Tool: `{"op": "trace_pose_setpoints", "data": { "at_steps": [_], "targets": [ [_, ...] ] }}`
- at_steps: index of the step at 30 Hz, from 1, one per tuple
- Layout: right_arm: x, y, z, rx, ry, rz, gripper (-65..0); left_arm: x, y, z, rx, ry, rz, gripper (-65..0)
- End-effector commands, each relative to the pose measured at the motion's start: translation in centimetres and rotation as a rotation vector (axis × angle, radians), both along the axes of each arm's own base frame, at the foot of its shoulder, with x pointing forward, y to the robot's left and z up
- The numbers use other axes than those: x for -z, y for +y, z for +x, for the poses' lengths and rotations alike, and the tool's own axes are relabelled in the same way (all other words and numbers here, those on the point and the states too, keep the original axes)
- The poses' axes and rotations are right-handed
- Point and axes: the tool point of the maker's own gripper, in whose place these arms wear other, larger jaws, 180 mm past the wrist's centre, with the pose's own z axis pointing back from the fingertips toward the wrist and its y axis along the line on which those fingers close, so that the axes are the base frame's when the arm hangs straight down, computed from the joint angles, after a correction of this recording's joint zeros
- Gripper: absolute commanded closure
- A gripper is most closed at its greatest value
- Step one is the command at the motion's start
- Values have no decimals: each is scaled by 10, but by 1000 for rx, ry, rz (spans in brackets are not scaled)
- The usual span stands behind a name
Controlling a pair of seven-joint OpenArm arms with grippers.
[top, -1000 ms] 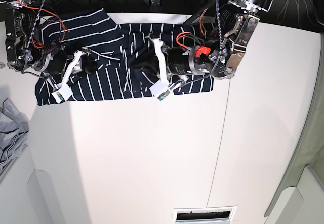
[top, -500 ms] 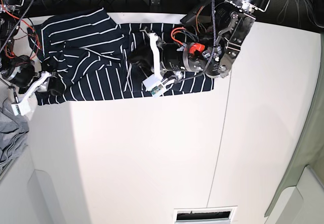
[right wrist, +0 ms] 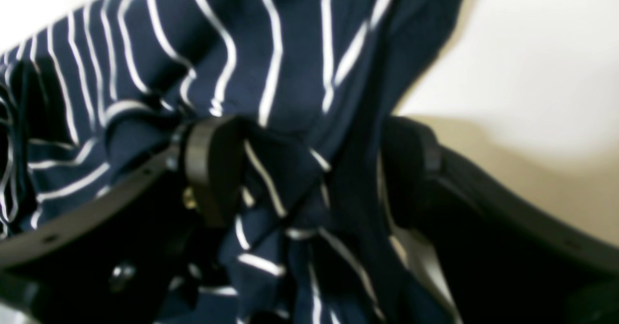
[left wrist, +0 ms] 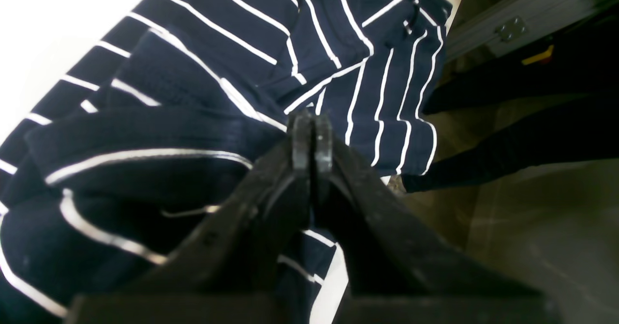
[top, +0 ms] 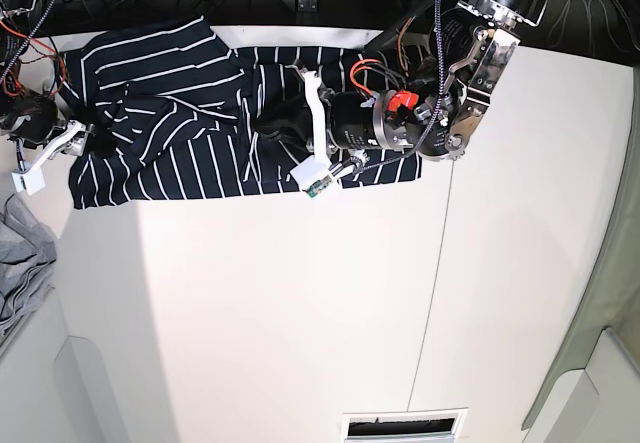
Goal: Layout the t-shirt on the table in an organized manner, then fold the t-shirt properly
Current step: 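Grasp the folded bundle with the right gripper beside the left gripper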
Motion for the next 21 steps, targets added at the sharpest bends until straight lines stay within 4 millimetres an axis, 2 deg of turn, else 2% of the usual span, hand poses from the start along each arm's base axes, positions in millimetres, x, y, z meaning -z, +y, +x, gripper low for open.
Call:
{"op": "trace_pose_setpoints", "data": {
  "at_steps": [1, 7, 14, 15, 16, 19, 20, 21],
  "targets": [
    [-6, -5, 5, -5, -19, -8, -446, -15, -5, 7, 2, -36, -45, 0],
    [8, 21, -6, -68, 42, 21, -445, -15, -5, 7, 2, -37, -44, 0],
    [7, 48, -8, -126, 52, 97, -431, -13, -4, 7, 3, -42, -32, 0],
    [8, 48, -10, -131, 63, 98, -389, -13, -4, 8, 3, -42, -32, 0],
    [8, 48, -12, -134, 70, 97, -318, -14, -4, 8, 3, -42, -34, 0],
    [9, 48, -12, -136, 75, 96, -26, -23, -6, 15, 4, -66, -49, 0],
    [9, 48, -12, -136, 75, 96, 0, -28, -6, 20, 6, -83, -51, 0],
    [9, 48, -12, -136, 75, 96, 0, -33, -7, 24, 7, -100, -53, 0]
  ]
}}
